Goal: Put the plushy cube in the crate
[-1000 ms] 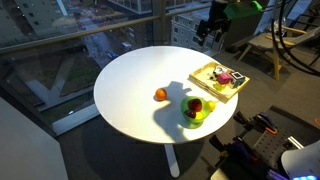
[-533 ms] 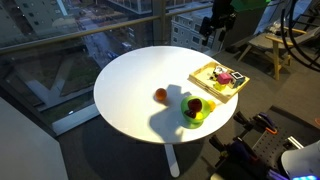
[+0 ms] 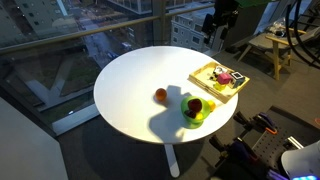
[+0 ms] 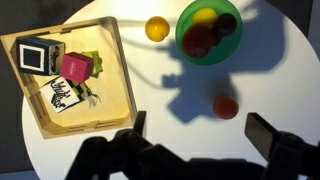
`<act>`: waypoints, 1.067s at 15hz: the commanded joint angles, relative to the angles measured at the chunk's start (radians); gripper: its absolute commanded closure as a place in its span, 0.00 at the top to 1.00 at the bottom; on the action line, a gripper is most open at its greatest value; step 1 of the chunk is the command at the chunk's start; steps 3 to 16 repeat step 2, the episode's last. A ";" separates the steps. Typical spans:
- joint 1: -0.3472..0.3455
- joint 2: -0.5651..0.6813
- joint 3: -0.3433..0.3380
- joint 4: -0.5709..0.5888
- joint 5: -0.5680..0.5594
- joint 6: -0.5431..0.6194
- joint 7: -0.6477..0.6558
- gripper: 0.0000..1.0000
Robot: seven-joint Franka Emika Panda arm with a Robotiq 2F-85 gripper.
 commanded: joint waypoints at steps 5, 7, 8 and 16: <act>-0.002 0.000 0.002 0.002 0.001 -0.003 -0.001 1.00; -0.002 0.000 0.002 0.002 0.001 -0.003 -0.001 1.00; -0.002 0.000 0.002 0.002 0.001 -0.003 -0.001 1.00; -0.002 0.000 0.002 0.002 0.001 -0.003 -0.001 1.00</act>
